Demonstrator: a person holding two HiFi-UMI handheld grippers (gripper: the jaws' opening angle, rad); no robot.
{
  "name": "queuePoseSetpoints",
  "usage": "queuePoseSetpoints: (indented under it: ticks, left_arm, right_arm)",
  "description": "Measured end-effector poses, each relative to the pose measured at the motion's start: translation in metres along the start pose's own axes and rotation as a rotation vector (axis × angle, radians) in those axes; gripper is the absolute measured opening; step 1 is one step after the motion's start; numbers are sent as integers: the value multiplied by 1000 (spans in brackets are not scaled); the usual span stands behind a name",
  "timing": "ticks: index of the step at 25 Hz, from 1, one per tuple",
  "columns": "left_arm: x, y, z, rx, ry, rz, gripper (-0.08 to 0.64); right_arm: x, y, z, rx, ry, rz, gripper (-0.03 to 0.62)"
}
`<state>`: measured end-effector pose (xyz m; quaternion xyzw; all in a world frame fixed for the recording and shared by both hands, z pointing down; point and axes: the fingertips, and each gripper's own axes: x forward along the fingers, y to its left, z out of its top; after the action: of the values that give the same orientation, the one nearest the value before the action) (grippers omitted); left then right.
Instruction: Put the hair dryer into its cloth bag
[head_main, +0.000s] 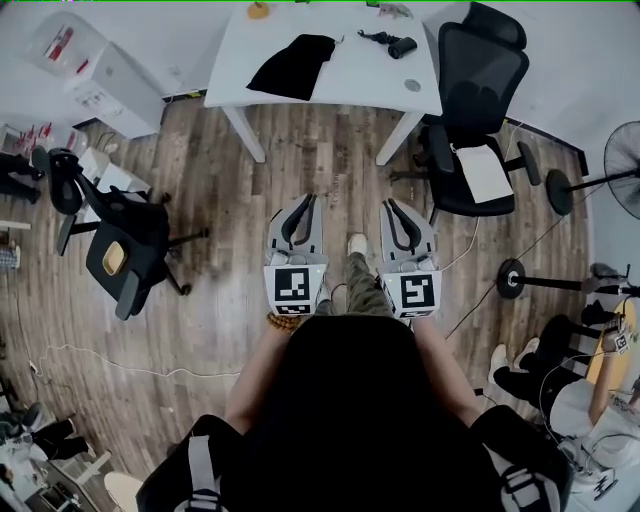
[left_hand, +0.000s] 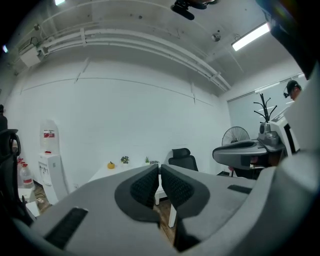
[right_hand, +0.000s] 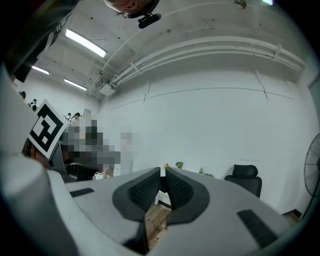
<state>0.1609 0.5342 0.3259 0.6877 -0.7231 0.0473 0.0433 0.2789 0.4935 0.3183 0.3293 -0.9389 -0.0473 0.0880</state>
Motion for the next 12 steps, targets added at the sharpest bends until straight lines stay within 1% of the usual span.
queuePoseSetpoints:
  ticks: [4, 6, 7, 8, 9, 10, 12]
  left_arm:
    - [30, 12, -1, 18, 23, 15, 37]
    - [49, 16, 1, 26, 31, 19, 37]
    - [60, 16, 2, 29, 34, 18, 37]
    - [71, 16, 4, 32, 38, 15, 37]
    - [83, 14, 5, 34, 41, 10, 37]
    - [95, 12, 5, 36, 44, 5, 37]
    - [121, 7, 6, 41, 48, -7, 37]
  right_arm:
    - [34, -9, -2, 14, -10, 50, 34]
    - [50, -18, -4, 32, 4, 70, 37]
    - [58, -23, -6, 41, 13, 85, 62]
    - [66, -28, -7, 48, 23, 104, 142]
    - [74, -34, -9, 54, 34, 122, 205]
    - [82, -41, -12, 59, 43, 135, 223]
    - [96, -59, -17, 63, 53, 141, 238]
